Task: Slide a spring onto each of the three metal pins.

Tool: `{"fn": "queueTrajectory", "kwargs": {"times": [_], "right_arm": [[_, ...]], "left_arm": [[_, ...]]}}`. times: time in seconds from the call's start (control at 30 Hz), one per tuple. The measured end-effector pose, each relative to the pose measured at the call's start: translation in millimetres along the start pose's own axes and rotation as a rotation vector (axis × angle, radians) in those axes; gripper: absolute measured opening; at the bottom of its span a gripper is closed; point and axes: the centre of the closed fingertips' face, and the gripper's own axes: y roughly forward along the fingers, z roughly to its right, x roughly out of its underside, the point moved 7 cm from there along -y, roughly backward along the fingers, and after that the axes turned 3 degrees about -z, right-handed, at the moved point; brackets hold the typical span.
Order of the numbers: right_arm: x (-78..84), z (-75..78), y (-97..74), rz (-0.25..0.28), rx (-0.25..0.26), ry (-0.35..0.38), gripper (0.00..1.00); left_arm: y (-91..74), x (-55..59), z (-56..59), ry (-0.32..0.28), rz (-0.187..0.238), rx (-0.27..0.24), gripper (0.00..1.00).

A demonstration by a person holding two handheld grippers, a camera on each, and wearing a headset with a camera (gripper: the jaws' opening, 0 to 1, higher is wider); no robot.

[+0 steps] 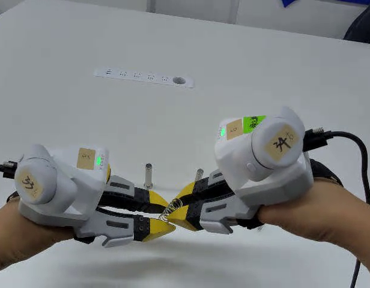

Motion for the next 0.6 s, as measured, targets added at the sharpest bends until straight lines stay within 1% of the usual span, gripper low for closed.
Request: {"fn": "queueTrajectory", "kwargs": {"times": [0.23,0.33,0.6], "right_arm": [[-4.8,7.5,-1.6,-0.015,0.003,-0.017,0.11],[-6.6,11.9,-3.5,-0.023,0.013,-0.025,0.11],[-16.2,29.3,-10.1,-0.022,0.043,-0.037,0.11]], "left_arm": [[-6.6,5.7,-1.6,-0.018,-0.003,-0.029,0.19],[-9.6,8.1,-1.7,-0.029,-0.001,-0.041,0.2],[-17.1,15.3,0.3,-0.062,-0.002,-0.076,0.23]]}}
